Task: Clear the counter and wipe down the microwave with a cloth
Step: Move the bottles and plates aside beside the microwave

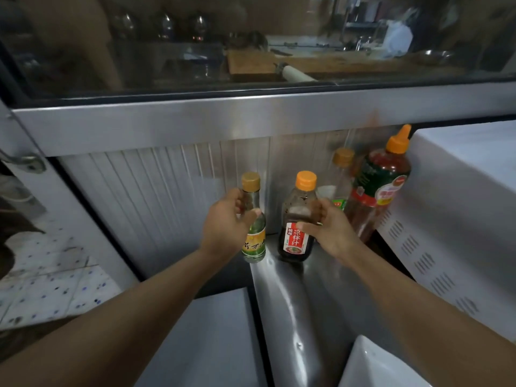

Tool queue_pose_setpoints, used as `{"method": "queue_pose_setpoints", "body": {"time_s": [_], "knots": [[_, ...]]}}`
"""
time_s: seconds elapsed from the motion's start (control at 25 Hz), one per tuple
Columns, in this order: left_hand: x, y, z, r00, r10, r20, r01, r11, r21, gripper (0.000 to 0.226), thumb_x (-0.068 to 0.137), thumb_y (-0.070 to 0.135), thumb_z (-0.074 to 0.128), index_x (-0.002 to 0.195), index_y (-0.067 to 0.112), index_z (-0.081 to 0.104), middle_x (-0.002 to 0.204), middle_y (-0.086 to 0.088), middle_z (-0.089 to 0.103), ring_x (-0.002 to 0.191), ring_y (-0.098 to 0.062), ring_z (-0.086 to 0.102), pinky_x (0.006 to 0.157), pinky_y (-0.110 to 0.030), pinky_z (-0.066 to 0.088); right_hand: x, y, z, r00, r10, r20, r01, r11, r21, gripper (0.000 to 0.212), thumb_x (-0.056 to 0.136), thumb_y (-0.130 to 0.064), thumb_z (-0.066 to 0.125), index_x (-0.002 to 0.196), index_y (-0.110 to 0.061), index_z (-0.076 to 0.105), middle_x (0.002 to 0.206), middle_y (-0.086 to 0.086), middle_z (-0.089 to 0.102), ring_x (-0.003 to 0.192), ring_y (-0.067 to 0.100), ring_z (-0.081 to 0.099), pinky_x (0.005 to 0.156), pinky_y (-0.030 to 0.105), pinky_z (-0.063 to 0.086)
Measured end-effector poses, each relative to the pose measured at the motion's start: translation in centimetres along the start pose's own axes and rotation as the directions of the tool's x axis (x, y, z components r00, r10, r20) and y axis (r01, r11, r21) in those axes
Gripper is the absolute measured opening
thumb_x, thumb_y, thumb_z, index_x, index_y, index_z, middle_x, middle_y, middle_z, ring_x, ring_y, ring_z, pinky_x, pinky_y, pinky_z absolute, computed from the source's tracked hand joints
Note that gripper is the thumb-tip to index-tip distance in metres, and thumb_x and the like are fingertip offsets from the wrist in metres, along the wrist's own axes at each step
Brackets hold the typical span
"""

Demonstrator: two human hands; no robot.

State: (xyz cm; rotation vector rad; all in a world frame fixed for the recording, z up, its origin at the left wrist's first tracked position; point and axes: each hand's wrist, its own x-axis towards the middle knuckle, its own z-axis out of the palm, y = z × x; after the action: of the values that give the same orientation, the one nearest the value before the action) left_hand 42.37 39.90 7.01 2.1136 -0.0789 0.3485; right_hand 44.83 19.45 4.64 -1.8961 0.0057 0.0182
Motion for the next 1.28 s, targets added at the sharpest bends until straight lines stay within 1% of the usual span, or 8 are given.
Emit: {"method": "queue_pose_setpoints", "body": {"time_s": [0.2,0.4,0.52,0.6,0.68,0.8,1.04,1.28], "knots": [[-0.6,-1.2,0.4,1.0,0.024,0.012,-0.024,1.0,0.003,0.019,0.084,0.017,0.066,0.099,0.008,0.057,0.083,0.001,0.061,0.075,-0.013,0.056,0.074,-0.031,0.049,1.4,1.9,1.0,1.0,-0.006,0.029,0.006,1.0,-0.014,0.044,0.075,0.007,0.071,0.106,-0.016,0.05,0.094,-0.008,0.062,0.09,0.007,0.06,0.082,0.026,0.05],[-0.7,-1.4,0.5,1.0,0.017,0.018,-0.018,1.0,0.024,0.022,0.086,0.017,0.064,0.103,0.006,0.057,0.087,0.0,0.059,0.078,-0.013,0.054,0.077,-0.03,0.047,1.0,2.7,1.1,1.0,0.03,0.0,-0.03,1.0,0.01,0.055,0.079,0.006,0.066,0.126,-0.01,0.043,0.118,0.004,0.061,0.112,0.02,0.057,0.101,0.042,0.045],[-0.8,-1.3,0.6,1.0,0.006,0.017,-0.007,1.0,0.021,0.023,0.086,0.017,0.064,0.104,0.006,0.057,0.088,0.001,0.058,0.079,-0.012,0.054,0.077,-0.029,0.045,-1.0,3.7,2.2,0.976,0.041,-0.215,-0.067,0.991,-0.115,0.057,0.077,-0.003,0.07,0.126,-0.01,0.043,0.121,0.007,0.059,0.111,0.024,0.057,0.098,0.041,0.046],[-0.8,-1.4,0.6,1.0,0.009,0.011,-0.009,1.0,0.026,0.024,0.086,0.018,0.065,0.106,0.006,0.057,0.088,0.002,0.057,0.08,-0.012,0.053,0.077,-0.026,0.044,-2.7,4.6,3.7,0.929,0.049,-0.367,-0.137,0.966,-0.217,0.054,0.071,-0.015,0.078,0.116,-0.007,0.048,0.115,0.011,0.057,0.104,0.027,0.058,0.087,0.031,0.046],[-0.6,-1.6,0.7,1.0,0.017,0.004,-0.017,0.999,0.03,0.025,0.086,0.018,0.065,0.106,0.006,0.057,0.089,0.0,0.058,0.082,-0.014,0.054,0.078,-0.027,0.045,-3.2,5.4,5.4,0.906,0.148,-0.397,-0.246,0.947,-0.209,0.062,0.066,-0.027,0.082,0.114,-0.003,0.049,0.114,0.013,0.056,0.101,0.027,0.058,0.078,0.026,0.043],[-0.2,-2.3,1.0,1.0,0.024,-0.012,-0.024,0.999,0.046,0.023,0.086,0.017,0.065,0.104,0.005,0.057,0.087,-0.003,0.059,0.08,-0.015,0.053,0.076,-0.028,0.045,-2.0,5.7,7.6,0.862,0.301,-0.408,-0.383,0.914,-0.136,0.078,0.065,-0.035,0.083,0.121,0.0,0.041,0.121,0.017,0.054,0.1,0.031,0.06,0.081,0.032,0.045],[0.5,-3.7,1.4,0.998,0.057,-0.008,-0.057,0.998,0.04,0.021,0.085,0.016,0.065,0.1,0.005,0.055,0.08,0.003,0.054,0.074,-0.01,0.051,0.075,-0.028,0.046,-0.3,6.5,8.5,0.836,0.22,-0.503,-0.302,0.95,-0.086,0.076,0.067,-0.027,0.083,0.115,0.0,0.031,0.122,0.022,0.048,0.096,0.035,0.059,0.079,0.034,0.045],[1.0,-4.3,2.4,0.999,0.041,-0.008,-0.041,0.999,0.032,0.019,0.083,0.018,0.067,0.096,0.009,0.055,0.076,0.012,0.053,0.072,-0.004,0.051,0.071,-0.023,0.046,0.9,6.4,8.2,0.846,0.136,-0.515,-0.268,0.944,-0.191,0.074,0.072,-0.025,0.08,0.122,0.004,0.034,0.13,0.024,0.037,0.103,0.042,0.054,0.085,0.038,0.045]]}}
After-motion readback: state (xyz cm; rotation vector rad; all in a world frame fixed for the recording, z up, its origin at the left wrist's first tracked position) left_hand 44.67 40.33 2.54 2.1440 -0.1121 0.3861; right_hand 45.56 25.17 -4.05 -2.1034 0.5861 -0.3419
